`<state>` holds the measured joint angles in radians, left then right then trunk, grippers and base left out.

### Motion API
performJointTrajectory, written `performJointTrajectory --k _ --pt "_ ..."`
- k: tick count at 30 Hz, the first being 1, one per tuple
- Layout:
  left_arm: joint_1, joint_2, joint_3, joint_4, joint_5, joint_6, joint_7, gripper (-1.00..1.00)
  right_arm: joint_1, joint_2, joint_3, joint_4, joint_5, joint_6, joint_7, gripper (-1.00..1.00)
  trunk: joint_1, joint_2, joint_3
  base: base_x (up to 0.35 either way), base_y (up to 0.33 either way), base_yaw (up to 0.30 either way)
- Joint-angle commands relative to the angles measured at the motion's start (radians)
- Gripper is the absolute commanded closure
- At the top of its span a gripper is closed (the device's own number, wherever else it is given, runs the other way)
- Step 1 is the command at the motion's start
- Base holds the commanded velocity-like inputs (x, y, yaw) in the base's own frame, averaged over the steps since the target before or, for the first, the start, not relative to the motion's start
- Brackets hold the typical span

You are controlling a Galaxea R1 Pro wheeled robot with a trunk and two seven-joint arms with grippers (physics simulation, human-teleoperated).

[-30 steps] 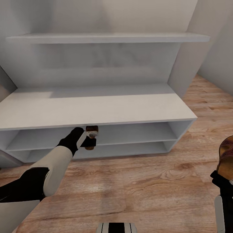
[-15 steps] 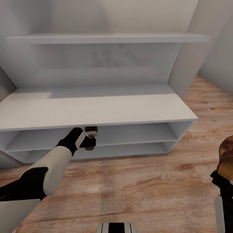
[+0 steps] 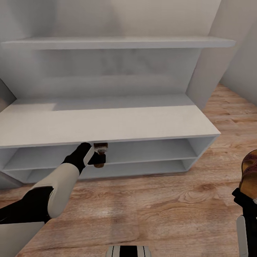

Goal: Pick up the two gym shoes and the two sandals from the corridor floor and place them onto the hallstand (shoe rack) in the corridor, making sure they are on the rack and not on the floor. Arrange them so the two gym shoes are next to each other and the two sandals are next to each other.

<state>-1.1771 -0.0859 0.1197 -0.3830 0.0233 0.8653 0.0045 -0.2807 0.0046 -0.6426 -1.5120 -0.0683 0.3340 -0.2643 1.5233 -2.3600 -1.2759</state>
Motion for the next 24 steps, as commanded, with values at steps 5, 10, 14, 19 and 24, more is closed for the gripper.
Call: performJointTrajectory --k 5,10,14,19,24 --pt "0.003 0.0 0.0 -0.001 -0.003 -0.001 -0.003 1.0 0.0 0.0 0.0 0.0 -0.003 -0.001 0.0 1.0 0.0 0.0 0.0 0.001 0.0 0.0" --pt "0.004 0.0 0.0 -0.001 -0.002 -0.002 -0.003 1.0 0.0 0.0 0.0 0.0 -0.003 -0.001 0.0 1.0 0.0 0.0 0.0 0.0 0.0 0.0" --pt "0.005 0.0 0.001 -0.002 -0.002 -0.002 -0.004 1.0 0.0 0.0 0.0 0.0 -0.004 -0.001 0.0 1.0 0.0 0.0 0.0 0.0 0.0 0.0" --pt "0.009 0.0 0.001 0.003 -0.002 -0.052 -0.006 1.0 0.0 0.0 0.0 0.0 -0.004 -0.001 0.0 1.0 0.0 0.0 0.0 0.0 0.0 0.0" --pt "0.04 0.0 0.0 0.002 -0.002 -0.097 -0.006 1.0 0.0 0.0 0.0 0.0 -0.004 -0.001 0.0 1.0 0.0 0.0 0.0 0.0 0.0 0.0"
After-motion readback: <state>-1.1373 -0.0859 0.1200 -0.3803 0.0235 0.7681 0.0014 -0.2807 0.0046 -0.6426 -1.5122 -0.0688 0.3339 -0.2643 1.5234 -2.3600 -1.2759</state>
